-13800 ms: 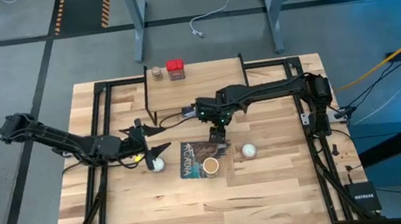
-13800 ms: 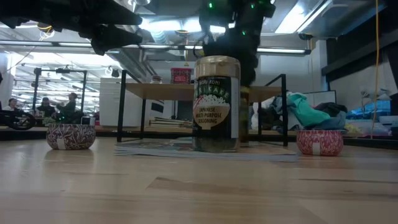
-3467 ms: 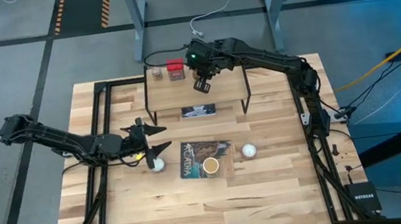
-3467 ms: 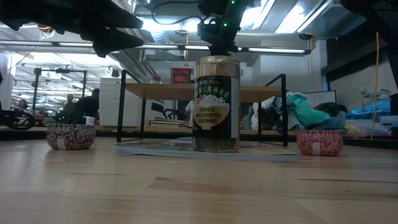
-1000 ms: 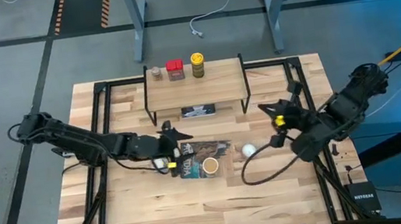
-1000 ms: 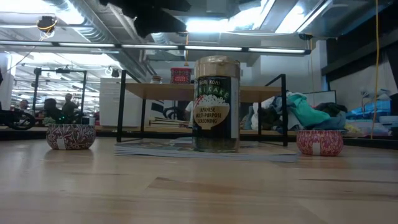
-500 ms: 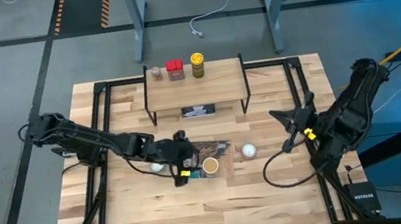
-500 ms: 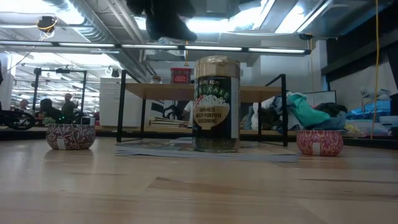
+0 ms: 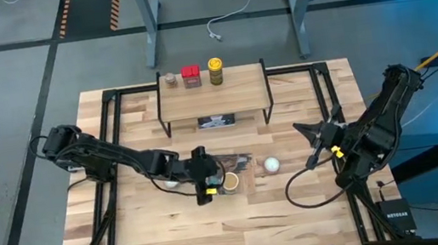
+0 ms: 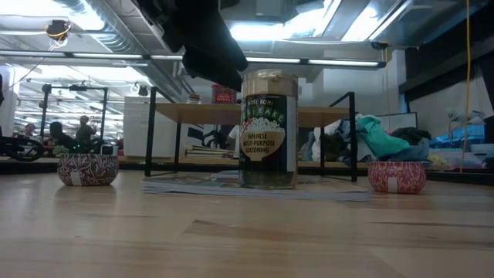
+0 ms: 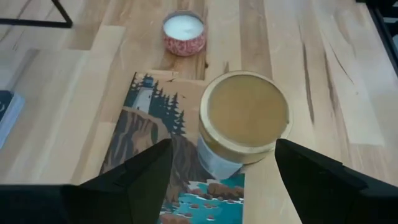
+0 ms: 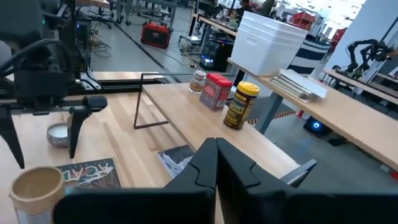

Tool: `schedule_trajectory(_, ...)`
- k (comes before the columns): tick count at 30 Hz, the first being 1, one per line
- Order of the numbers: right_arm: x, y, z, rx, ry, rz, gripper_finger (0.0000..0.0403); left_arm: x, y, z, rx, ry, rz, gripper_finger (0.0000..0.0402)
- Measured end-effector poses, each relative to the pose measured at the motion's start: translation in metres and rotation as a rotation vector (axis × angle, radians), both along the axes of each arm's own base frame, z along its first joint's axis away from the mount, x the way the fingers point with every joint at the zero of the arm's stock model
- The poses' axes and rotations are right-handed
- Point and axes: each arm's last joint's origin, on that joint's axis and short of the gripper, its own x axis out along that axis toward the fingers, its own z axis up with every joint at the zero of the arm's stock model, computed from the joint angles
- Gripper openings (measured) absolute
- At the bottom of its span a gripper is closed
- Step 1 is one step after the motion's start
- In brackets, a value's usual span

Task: Shelf spices
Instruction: Put the brown seasoning bottle on the shelf

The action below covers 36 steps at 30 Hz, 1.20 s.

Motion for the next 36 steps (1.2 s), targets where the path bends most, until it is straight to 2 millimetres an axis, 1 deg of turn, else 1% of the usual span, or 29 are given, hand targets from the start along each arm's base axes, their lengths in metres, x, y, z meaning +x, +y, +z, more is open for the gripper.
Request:
schedule_trajectory(3, -0.001, -0.001, 0.000, -0.014, 0.012, 0.002, 0.0005, 0.001, 0.002, 0.000, -0.023, -0.001, 0.026, 0.0277)
schedule_trajectory(5, -0.001, -0.001, 0.000, -0.022, 0.019, 0.003, 0.0005, 0.002, 0.002, -0.002, -0.054, 0.004, 0.029, 0.0284)
schedule_trajectory(9, -0.002, -0.002, -0.001, -0.031, 0.032, 0.004, 0.0005, 0.005, 0.000, -0.007, -0.092, 0.010, 0.030, 0.0322)
schedule_trajectory(13, -0.002, -0.002, -0.001, -0.030, 0.038, 0.005, 0.0005, 0.007, -0.001, -0.007, -0.109, -0.002, 0.031, 0.0367)
schedule_trajectory(17, -0.002, -0.002, -0.001, -0.029, 0.039, 0.006, 0.0005, 0.009, -0.002, -0.005, -0.099, -0.036, 0.015, 0.0392)
schedule_trajectory(20, -0.002, -0.002, -0.001, -0.029, 0.039, 0.006, 0.0005, 0.013, -0.002, -0.012, -0.066, -0.034, -0.010, 0.0397)
schedule_trajectory(24, -0.002, -0.002, -0.001, -0.029, 0.040, 0.006, 0.0005, 0.022, -0.005, -0.029, -0.060, -0.015, -0.035, 0.0397)
schedule_trajectory(28, -0.002, -0.002, -0.001, -0.029, 0.040, 0.006, 0.0005, 0.029, -0.007, -0.030, -0.102, -0.068, -0.078, 0.0397)
schedule_trajectory(31, -0.002, -0.002, -0.001, -0.029, 0.040, 0.006, 0.0005, 0.030, -0.006, -0.029, -0.114, -0.075, -0.088, 0.0396)
schedule_trajectory(36, -0.002, -0.002, -0.001, -0.030, 0.041, 0.006, 0.0005, 0.032, -0.001, -0.031, -0.111, -0.068, -0.077, 0.0376)
